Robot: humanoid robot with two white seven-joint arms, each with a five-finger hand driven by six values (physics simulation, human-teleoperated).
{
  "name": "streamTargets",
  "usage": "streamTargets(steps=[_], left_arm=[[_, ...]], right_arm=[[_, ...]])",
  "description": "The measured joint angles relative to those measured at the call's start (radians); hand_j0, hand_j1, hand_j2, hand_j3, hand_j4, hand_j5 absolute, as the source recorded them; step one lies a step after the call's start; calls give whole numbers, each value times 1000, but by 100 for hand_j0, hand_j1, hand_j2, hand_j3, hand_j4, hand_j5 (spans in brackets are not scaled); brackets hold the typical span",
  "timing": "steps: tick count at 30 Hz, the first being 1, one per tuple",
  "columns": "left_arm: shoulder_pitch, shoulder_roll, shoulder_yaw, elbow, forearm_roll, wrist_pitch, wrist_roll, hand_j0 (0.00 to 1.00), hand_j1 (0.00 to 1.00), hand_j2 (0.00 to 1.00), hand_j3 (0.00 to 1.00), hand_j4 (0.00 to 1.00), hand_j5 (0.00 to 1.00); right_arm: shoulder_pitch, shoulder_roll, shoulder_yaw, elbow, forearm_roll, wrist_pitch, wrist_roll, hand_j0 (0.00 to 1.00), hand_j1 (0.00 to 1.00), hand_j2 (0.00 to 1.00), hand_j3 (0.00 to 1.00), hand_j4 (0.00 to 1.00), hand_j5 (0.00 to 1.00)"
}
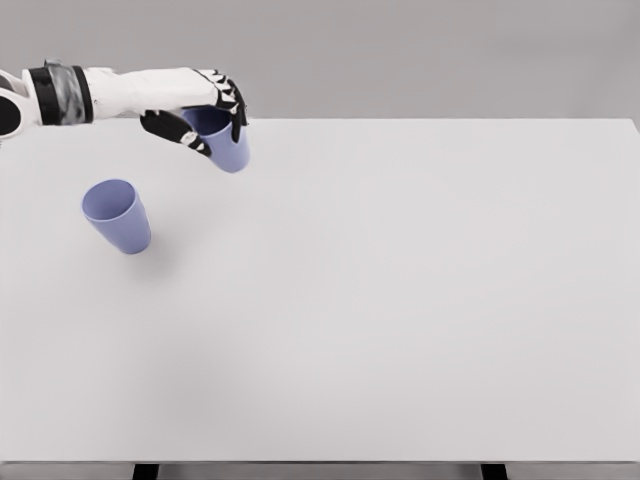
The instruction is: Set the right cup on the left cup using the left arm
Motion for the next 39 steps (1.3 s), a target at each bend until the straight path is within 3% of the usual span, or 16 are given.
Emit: streamTargets(steps=[6, 10, 24, 39], left_arm=[[-12, 111, -6, -82, 21, 0, 3, 43, 43, 43, 43, 43, 43], [-43, 169, -29, -113, 25, 0, 3, 43, 43, 43, 43, 43, 43], [-69, 375, -70, -222, 52, -1, 3, 44, 44, 44, 44, 44, 44], [-69, 446, -143, -281, 65, 0, 2, 45, 45, 45, 45, 45, 45]], right_arm=[[0, 0, 0, 0, 0, 0, 0, 100, 100, 100, 100, 100, 100], [0, 0, 0, 0, 0, 0, 0, 100, 100, 100, 100, 100, 100], [0, 0, 0, 0, 0, 0, 0, 100, 100, 100, 100, 100, 100], [0, 0, 0, 0, 0, 0, 0, 100, 100, 100, 100, 100, 100]])
